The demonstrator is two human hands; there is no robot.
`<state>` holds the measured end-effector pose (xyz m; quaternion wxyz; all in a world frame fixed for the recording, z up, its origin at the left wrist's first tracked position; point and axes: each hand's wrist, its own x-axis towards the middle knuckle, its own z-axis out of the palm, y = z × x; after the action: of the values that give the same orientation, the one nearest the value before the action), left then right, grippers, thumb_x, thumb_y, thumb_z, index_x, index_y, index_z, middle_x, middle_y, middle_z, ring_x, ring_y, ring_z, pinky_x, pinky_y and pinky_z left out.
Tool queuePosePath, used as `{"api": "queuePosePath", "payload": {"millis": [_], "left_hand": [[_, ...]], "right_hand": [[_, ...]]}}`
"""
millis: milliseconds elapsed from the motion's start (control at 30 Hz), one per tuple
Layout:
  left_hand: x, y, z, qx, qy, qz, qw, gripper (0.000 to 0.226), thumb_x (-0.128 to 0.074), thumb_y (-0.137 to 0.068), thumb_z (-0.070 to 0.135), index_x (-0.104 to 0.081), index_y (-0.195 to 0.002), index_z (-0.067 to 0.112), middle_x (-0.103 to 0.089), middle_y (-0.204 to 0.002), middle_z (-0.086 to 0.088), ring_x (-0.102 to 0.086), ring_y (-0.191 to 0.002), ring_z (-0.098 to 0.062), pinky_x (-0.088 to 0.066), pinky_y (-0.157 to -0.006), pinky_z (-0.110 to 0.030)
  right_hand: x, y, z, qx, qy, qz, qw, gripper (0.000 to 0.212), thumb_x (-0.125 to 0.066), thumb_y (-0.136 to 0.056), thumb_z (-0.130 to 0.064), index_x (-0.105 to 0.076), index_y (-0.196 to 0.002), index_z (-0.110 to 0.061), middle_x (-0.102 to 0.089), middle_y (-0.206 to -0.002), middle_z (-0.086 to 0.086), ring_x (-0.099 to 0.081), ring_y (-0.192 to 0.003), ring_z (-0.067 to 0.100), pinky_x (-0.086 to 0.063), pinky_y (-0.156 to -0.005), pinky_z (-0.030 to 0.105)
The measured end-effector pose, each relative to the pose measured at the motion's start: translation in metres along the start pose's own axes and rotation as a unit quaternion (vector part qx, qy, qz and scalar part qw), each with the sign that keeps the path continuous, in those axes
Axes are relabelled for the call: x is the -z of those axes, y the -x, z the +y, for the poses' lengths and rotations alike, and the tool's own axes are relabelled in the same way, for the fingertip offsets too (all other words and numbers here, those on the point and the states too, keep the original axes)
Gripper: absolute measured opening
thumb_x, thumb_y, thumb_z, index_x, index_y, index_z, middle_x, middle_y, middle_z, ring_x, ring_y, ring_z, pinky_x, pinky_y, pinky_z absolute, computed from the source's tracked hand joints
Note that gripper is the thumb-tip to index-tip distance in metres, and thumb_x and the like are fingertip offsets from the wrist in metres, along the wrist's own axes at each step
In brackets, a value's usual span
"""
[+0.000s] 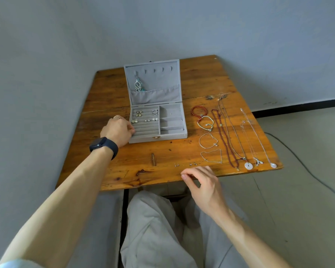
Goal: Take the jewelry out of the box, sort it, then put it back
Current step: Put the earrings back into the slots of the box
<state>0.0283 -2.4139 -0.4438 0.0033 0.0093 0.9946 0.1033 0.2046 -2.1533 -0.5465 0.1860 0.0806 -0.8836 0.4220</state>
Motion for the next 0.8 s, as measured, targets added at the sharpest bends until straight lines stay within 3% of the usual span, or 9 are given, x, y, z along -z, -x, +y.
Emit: {"api": "queuePosePath", "payload": {"millis": [233, 400, 500, 600, 667, 733, 800], "left_hand": [[-0.004, -0.002, 0.002, 0.019, -0.002, -0.008, 1.000, 0.007, -0.065, -0.094, 0.033, -0.069, -0.096, 0.026, -0.054, -0.119, -0.003, -0.058, -0.097, -0.024, -0.053, -0.076, -0.039], [-0.012, -0.005, -0.007, 0.083, 0.182, -0.007, 0.980, 0.024, -0.072, -0.089, 0.028, -0.062, -0.111, 0.025, -0.064, -0.113, -0.002, -0.058, -0.098, -0.021, -0.049, -0.078, -0.034], [-0.016, -0.009, -0.008, 0.116, 0.227, 0.000, 0.967, 0.031, -0.076, -0.086, 0.026, -0.061, -0.113, 0.024, -0.064, -0.115, -0.001, -0.059, -0.101, -0.021, -0.048, -0.079, -0.032], [-0.018, -0.010, -0.006, 0.203, 0.308, -0.019, 0.929, 0.042, -0.079, -0.083, 0.022, -0.059, -0.120, 0.020, -0.063, -0.117, -0.004, -0.060, -0.093, -0.019, -0.054, -0.075, -0.033], [-0.020, -0.010, -0.007, 0.228, 0.349, -0.043, 0.908, 0.042, -0.079, -0.084, 0.020, -0.062, -0.122, 0.018, -0.066, -0.112, -0.005, -0.061, -0.087, -0.017, -0.054, -0.067, -0.029], [-0.023, -0.008, -0.009, 0.218, 0.349, -0.052, 0.910, 0.034, -0.077, -0.085, 0.023, -0.065, -0.116, 0.019, -0.068, -0.108, -0.005, -0.062, -0.085, -0.015, -0.052, -0.063, -0.027], [-0.027, -0.004, -0.009, 0.208, 0.361, -0.044, 0.908, 0.030, -0.076, -0.085, 0.026, -0.066, -0.113, 0.021, -0.069, -0.109, -0.003, -0.063, -0.087, -0.015, -0.051, -0.067, -0.027]], "right_hand": [[0.001, 0.000, -0.001, -0.010, 0.006, -0.008, 1.000, 0.006, -0.067, -0.095, -0.024, -0.072, -0.097, -0.025, -0.068, -0.096, -0.018, -0.052, -0.092, 0.002, -0.042, -0.078, 0.020], [0.002, 0.001, -0.002, -0.014, 0.007, -0.013, 1.000, 0.006, -0.067, -0.095, -0.024, -0.072, -0.097, -0.025, -0.068, -0.096, -0.019, -0.051, -0.093, 0.001, -0.042, -0.078, 0.019], [0.003, 0.001, -0.005, -0.018, 0.009, -0.011, 1.000, 0.006, -0.068, -0.095, -0.024, -0.072, -0.097, -0.025, -0.068, -0.095, -0.019, -0.049, -0.093, -0.003, -0.041, -0.078, 0.018], [0.005, 0.000, -0.007, -0.023, -0.003, -0.015, 1.000, 0.006, -0.069, -0.093, -0.022, -0.074, -0.096, -0.025, -0.069, -0.094, -0.020, -0.051, -0.094, -0.006, -0.044, -0.079, 0.022], [0.007, -0.002, -0.009, -0.039, -0.022, -0.022, 0.999, 0.008, -0.071, -0.092, -0.020, -0.075, -0.096, -0.026, -0.069, -0.093, -0.022, -0.055, -0.095, -0.005, -0.047, -0.080, 0.025], [0.010, -0.008, -0.014, -0.052, -0.047, -0.027, 0.997, 0.010, -0.071, -0.092, -0.021, -0.074, -0.096, -0.029, -0.069, -0.093, -0.024, -0.060, -0.095, 0.001, -0.050, -0.080, 0.026], [0.011, -0.022, -0.024, -0.038, -0.060, -0.028, 0.997, 0.010, -0.069, -0.093, -0.023, -0.073, -0.098, -0.032, -0.070, -0.093, -0.024, -0.065, -0.091, 0.005, -0.051, -0.076, 0.023]]}}
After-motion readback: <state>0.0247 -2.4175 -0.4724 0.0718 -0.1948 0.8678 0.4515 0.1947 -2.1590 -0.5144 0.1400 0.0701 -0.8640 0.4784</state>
